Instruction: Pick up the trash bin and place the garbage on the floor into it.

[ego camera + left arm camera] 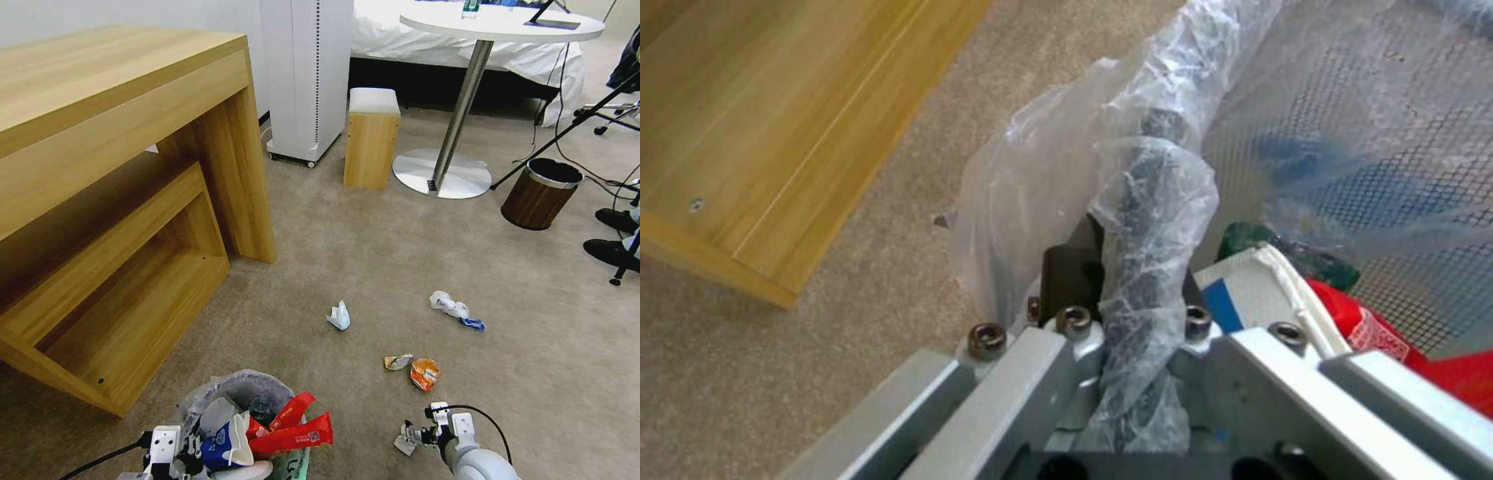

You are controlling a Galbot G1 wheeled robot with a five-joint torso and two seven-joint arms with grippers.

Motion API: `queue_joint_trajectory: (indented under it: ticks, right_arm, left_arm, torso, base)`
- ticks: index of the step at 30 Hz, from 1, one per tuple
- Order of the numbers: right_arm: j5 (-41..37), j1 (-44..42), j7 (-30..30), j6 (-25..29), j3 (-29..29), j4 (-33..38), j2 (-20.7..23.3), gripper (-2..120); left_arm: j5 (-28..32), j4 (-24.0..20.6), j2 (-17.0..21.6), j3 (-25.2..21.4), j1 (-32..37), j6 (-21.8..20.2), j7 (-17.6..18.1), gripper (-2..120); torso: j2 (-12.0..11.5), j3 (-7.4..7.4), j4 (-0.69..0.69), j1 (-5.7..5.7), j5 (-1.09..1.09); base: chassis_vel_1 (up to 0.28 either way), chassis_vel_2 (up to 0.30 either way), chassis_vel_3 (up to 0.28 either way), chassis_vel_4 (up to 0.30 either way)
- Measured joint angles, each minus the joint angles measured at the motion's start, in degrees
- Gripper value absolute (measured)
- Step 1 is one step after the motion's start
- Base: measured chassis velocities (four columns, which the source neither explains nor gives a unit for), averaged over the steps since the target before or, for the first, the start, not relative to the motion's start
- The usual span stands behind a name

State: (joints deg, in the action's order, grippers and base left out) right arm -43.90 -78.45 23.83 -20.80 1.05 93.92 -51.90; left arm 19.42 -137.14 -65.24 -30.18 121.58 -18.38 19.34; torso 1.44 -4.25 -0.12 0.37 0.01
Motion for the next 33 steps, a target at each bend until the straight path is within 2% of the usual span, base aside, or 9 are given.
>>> queue_joint_trajectory:
  ticks: [18, 33]
  right_arm:
    - [-3.04, 5.06, 1.96, 0.31, -5.45, -3.73, -1.99, 100]
    - [-2.56, 3.08, 2.17, 0.02, -5.52, -2.80, -2.30, 100]
  left_arm:
    - [0.14, 0.36, 0.58, 0.11, -0.08, 0.06, 0.08, 0]
    - [-0.86, 0.85, 0.50, 0.70, -0.09, 0.17, 0.19, 0]
  torso:
    - [0.00, 0.00, 0.00, 0.00, 0.00]
    - [0.00, 0.00, 0.00, 0.00, 0.00]
  base:
    - [0.000, 0.000, 0.000, 0.000]
    - [0.000, 0.000, 0.000, 0.000]
